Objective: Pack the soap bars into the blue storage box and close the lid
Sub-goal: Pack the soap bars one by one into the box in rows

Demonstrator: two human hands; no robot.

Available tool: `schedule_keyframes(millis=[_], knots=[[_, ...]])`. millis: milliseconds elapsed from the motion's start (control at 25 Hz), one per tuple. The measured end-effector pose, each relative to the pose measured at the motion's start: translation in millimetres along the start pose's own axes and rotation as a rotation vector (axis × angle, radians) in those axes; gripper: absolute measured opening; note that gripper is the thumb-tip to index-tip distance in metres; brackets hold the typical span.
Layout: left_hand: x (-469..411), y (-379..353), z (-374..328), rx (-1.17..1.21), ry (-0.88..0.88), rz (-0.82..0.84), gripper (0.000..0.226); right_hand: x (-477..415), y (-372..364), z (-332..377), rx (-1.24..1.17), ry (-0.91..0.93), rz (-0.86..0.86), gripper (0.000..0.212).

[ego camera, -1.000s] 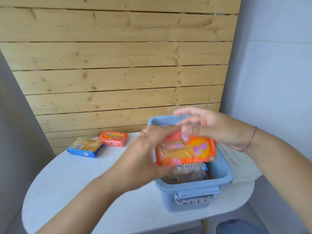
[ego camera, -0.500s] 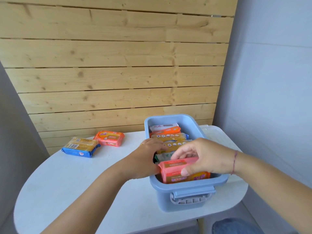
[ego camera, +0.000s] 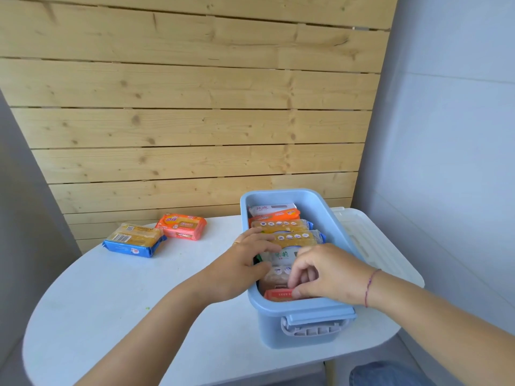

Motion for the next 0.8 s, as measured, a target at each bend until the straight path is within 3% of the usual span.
schedule_keyframes(millis=[80, 160, 240, 320, 400, 520, 680, 800], knots=[[3.5, 19.7, 11.4, 0.269, 0.008, -0.055, 0.031, -0.6, -2.1, -0.1, -0.008, -0.004, 0.080, 0.019], [3.4, 60.8, 54.9, 0.459, 0.118, -0.311, 0.029, 1.3, 6.6, -0.5, -0.040, -0.029, 0.122, 0.014], [7.6, 108.0, 118.0, 0.356, 0.310, -0.630, 0.032, -1.0, 23.1, 1.0, -0.115, -0.050, 0.059, 0.008], [3.8, 141.2, 178.3, 0.041, 0.509, -0.735, 0.044, -7.9, 40.0, 4.9, -0.177, -0.046, -0.082, 0.007], [-13.3, 150.9, 235.6, -0.418, 0.693, -0.535, 0.060, -22.6, 41.5, 12.7, -0.199, -0.017, -0.129, 0.007], [-40.5, 149.5, 286.6, -0.870, 0.731, -0.234, 0.077, -37.6, 29.7, 13.1, -0.179, 0.004, -0.102, 0.008], [-64.1, 161.1, 288.9, -1.067, 0.636, -0.115, 0.079, -36.2, 27.7, -8.9, -0.223, -0.064, -0.121, 0.011], [-54.0, 166.0, 271.7, -1.041, 0.607, -0.108, 0.072, -35.5, 27.2, -18.6, -0.257, -0.087, -0.124, 0.011]])
Point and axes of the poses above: each hand's wrist, its own x-axis away from the middle knuckle, its own y-axis out of the back of the hand, z = x × y, the point moved 8 cm from there along -x, towards the middle knuckle, and after that the axes turned 15 degrees about y, right-handed, at the moved point
